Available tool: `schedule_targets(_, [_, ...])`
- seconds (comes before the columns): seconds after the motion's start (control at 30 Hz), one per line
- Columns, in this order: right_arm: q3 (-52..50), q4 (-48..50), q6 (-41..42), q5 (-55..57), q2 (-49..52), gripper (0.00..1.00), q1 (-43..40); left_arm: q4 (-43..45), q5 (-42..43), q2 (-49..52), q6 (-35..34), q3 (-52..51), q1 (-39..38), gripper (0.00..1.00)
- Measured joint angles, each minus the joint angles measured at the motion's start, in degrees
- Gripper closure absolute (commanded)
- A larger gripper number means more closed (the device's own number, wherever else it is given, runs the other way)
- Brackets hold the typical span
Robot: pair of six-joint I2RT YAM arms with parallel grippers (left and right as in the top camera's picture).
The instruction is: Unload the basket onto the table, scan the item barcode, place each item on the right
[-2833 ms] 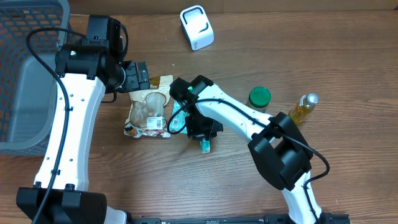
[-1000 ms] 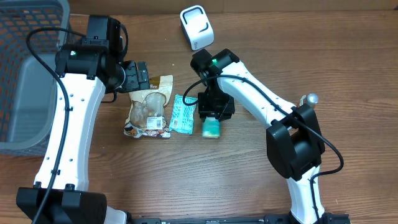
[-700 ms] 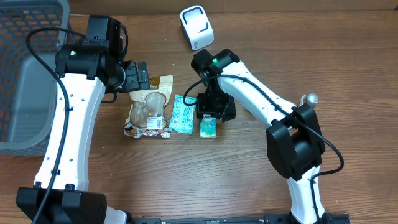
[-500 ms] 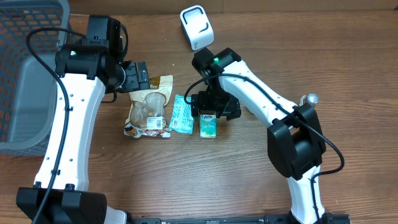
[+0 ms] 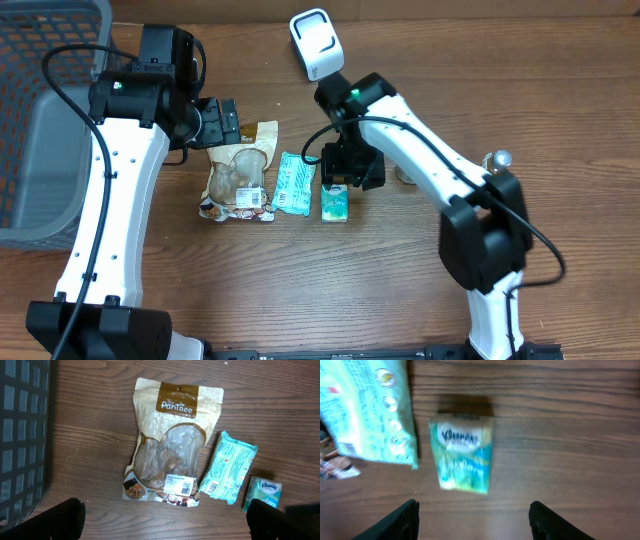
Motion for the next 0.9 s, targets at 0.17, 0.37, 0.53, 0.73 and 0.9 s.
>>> schedule_targets(0.17, [0.0,-0.9,1.8,4.1,-9.7,0.32,1.2,0.0,0.0,0.0,0.0,0.0,0.0,0.0])
schedule_targets(0.37, [0.4,-0.3,3.7,6.8,-15.6,0.32,2.6,0.0,0.0,0.0,0.0,0.0,0.0,0.0])
schedule_targets(0.53, [-3.7,4.5,5.1,7.1,-15.6,0.32,2.6,0.0,0.0,0.0,0.0,0.0,0.0,0.0])
schedule_targets(0.73, [-12.5,11.9,5.8,5.6,-15.4,0.33,2.6,0.0,0.0,0.0,0.0,0.0,0.0,0.0])
schedule_targets(0.9, [-16.7,15.4,6.2,4.9,-15.3,0.3,2.6,0.0,0.0,0.0,0.0,0.0,0.0,0.0])
